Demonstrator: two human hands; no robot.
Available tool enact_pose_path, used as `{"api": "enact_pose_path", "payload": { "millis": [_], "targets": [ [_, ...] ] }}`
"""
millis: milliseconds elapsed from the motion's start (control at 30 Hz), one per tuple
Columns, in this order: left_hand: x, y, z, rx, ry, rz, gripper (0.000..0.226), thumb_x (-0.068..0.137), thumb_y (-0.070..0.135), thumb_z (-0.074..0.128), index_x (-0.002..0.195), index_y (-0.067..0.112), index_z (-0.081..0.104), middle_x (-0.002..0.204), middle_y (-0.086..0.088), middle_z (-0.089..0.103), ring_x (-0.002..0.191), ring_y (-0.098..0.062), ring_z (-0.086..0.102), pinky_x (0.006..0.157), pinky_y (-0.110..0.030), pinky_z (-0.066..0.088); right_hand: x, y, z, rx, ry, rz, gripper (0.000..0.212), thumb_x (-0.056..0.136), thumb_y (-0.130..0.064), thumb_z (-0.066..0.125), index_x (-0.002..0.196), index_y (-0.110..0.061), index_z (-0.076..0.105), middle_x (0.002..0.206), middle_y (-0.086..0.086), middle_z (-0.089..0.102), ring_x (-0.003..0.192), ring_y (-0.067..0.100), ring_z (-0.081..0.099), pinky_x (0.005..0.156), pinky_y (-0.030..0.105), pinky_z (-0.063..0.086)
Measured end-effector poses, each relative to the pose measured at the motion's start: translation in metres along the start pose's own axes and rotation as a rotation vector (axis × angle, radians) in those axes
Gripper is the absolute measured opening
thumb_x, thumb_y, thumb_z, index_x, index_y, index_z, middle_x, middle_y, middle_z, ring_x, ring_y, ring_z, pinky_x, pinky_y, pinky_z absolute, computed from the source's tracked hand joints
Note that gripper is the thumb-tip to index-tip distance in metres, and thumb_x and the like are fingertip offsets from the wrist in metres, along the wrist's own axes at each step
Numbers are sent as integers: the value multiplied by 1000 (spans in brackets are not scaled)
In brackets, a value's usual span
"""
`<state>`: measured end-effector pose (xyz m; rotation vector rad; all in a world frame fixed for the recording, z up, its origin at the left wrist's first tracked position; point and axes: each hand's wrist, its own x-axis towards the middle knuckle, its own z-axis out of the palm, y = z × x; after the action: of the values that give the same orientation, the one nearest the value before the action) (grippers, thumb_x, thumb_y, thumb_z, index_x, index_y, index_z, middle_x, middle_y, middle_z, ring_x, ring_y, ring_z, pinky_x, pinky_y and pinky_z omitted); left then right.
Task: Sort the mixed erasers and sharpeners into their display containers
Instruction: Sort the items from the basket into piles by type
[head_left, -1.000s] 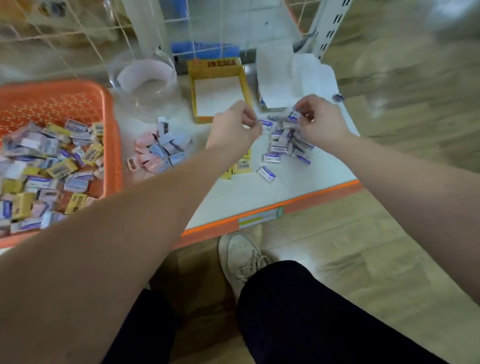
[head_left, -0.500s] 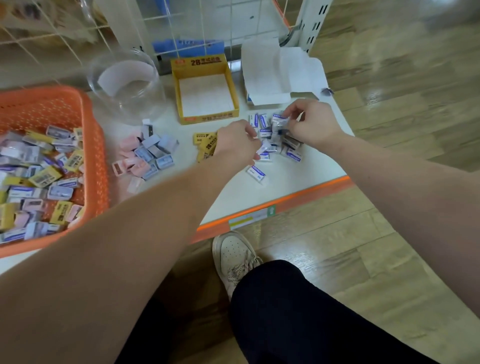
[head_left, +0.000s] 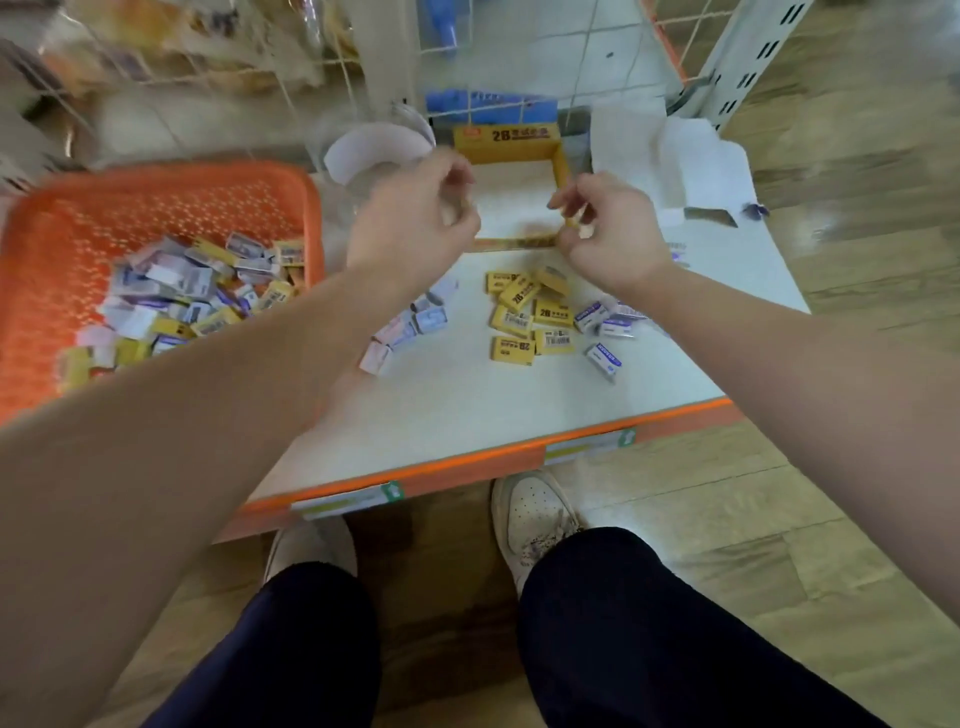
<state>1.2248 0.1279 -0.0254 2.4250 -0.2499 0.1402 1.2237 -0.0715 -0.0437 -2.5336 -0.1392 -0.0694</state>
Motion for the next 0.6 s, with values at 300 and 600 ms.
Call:
{"api": "enact_pose_path", "payload": {
  "millis": [300, 600],
  "targets": [
    [-33, -77, -80, 38, 262, -105, 25, 85, 21, 50, 107, 14, 59, 107, 1, 60, 99, -21, 52, 74, -22, 33, 21, -92, 47, 31, -5, -160, 24, 77, -12, 54, 97, -11, 67, 98, 8, 63, 88, 17, 54, 75, 16, 33],
    [-78, -159, -125, 407, -188, -269, 41, 86, 33, 56, 127, 25, 52, 139, -6, 46, 133, -29, 29, 111, -51, 23, 16, -193, 104, 122, -91, -408, 17, 83, -15, 57, 96, -11, 66, 93, 0, 57, 86, 13, 53, 79, 24, 41]
  ]
}}
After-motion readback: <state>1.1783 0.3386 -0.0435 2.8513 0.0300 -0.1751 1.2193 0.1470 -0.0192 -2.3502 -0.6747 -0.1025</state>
